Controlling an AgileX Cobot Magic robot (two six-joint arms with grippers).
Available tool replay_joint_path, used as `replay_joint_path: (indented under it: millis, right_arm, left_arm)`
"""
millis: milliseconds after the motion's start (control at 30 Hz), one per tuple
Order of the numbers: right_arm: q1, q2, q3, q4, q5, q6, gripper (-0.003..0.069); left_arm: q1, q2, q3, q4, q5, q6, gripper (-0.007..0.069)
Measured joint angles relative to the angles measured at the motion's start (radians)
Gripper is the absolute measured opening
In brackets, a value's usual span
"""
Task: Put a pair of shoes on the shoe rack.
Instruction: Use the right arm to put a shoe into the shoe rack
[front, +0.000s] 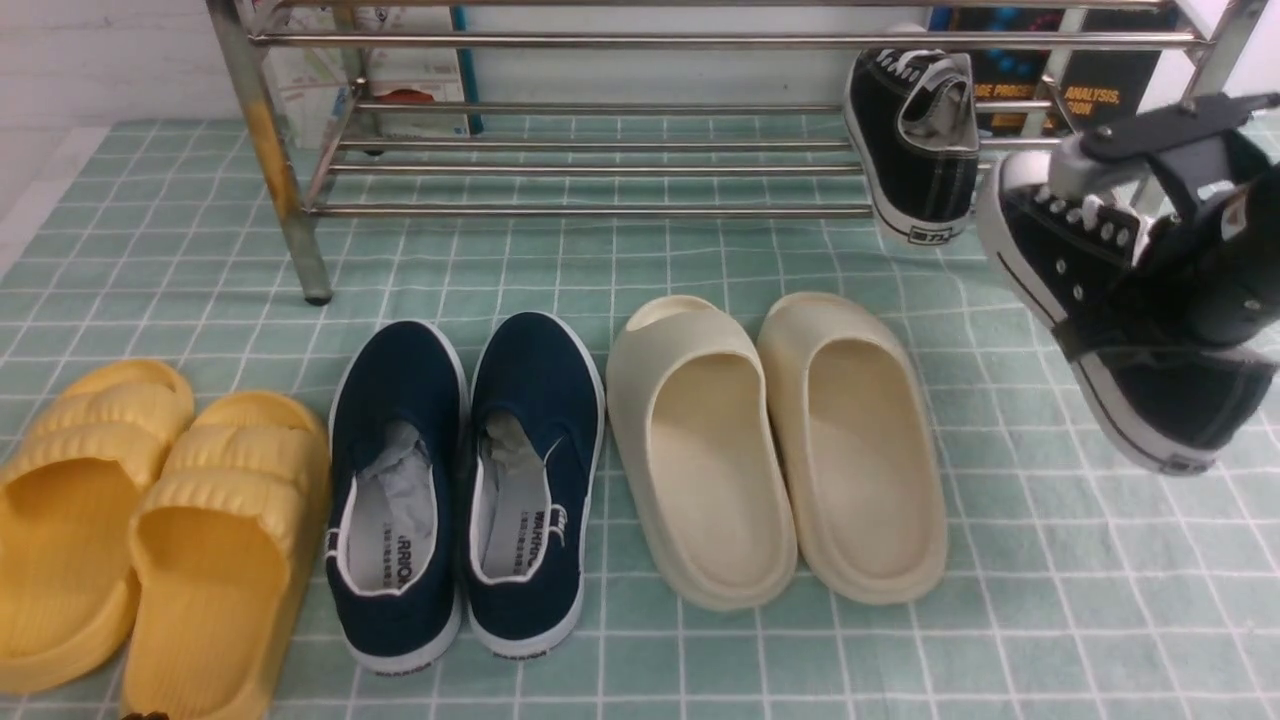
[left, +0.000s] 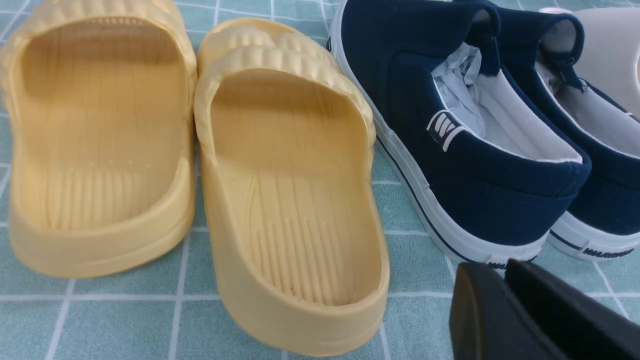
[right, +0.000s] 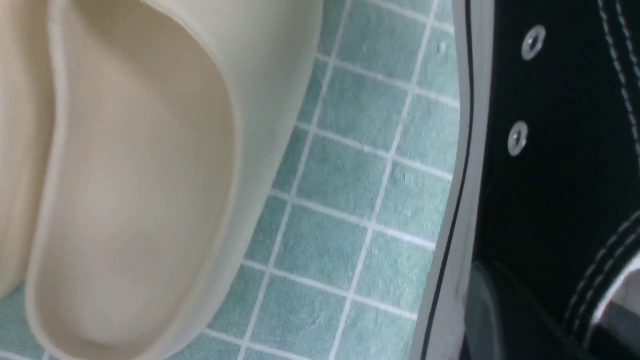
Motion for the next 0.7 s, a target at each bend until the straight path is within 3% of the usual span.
replay_joint_path:
  millis: [367, 500, 700]
  right_arm:
    - [-0.021, 0.101, -0.060, -0.108, -0.129, 0.084, 0.0048]
    - [-0.021, 0.178, -0.088, -0.196, -0.256, 0.168, 0.0048]
    - [-0.021, 0.273, -0.178, -0.291, -0.320, 0.276, 0.0048]
  left_arm:
    - [0.000, 0.000, 0.000, 0.000, 0.000, 0.000, 0.0090]
    - [0.000, 0.000, 0.000, 0.000, 0.000, 0.000, 0.0092]
    - [0.000, 0.000, 0.000, 0.000, 0.000, 0.000, 0.0099]
